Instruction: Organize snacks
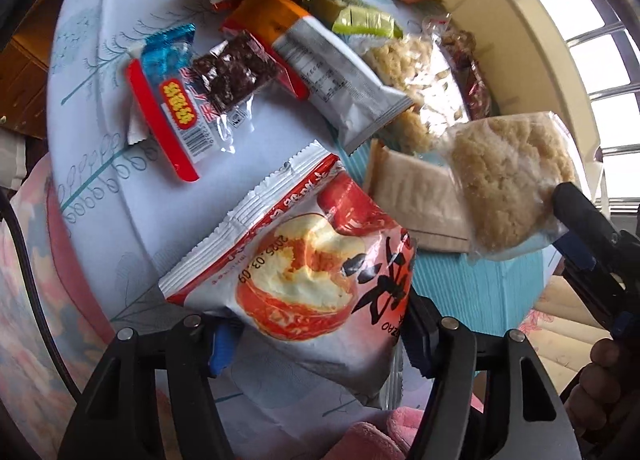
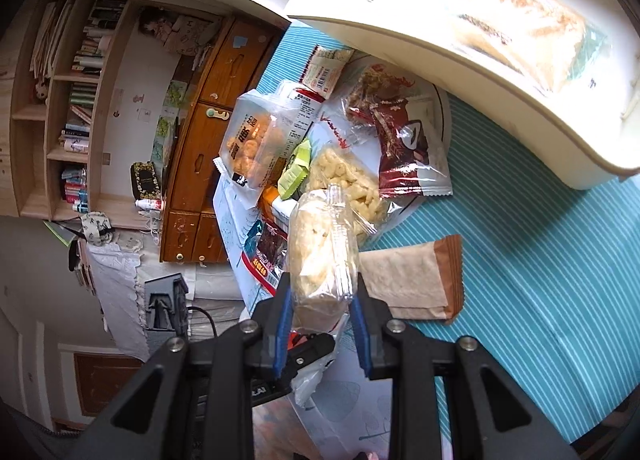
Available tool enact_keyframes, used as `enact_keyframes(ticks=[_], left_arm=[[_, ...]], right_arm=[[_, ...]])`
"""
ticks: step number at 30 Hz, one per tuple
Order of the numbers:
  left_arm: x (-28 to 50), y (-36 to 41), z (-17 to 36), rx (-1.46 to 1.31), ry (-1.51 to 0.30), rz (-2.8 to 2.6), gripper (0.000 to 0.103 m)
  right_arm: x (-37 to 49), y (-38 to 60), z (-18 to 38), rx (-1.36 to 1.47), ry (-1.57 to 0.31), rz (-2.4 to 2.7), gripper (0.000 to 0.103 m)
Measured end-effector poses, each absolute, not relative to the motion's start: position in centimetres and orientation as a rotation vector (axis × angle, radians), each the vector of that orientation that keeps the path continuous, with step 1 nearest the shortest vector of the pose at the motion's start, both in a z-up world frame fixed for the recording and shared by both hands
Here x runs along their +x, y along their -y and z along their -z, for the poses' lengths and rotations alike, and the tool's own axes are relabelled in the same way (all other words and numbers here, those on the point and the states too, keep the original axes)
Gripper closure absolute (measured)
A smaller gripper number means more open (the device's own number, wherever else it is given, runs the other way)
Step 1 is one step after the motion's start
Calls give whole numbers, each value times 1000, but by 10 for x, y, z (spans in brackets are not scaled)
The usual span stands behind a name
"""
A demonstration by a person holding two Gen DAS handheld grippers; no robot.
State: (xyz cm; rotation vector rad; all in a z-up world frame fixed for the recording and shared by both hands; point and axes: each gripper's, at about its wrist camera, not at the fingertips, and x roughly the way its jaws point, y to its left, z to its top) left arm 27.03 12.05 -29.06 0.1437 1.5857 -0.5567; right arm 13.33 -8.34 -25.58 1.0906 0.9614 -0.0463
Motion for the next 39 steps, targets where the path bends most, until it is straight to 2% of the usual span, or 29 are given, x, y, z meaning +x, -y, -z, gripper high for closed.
enact_keyframes(ticks=[13, 21, 39], left_arm=[[233, -181, 223, -40, -1383, 588, 38], [199, -181, 182, -26, -1269, 627, 38], [165, -87, 126, -23, -1092, 677, 37]], right_arm=[[111, 55, 202, 816, -891, 62, 76], [92, 42, 176, 698, -854, 93, 76], [67, 58, 117, 230, -780, 103, 76]])
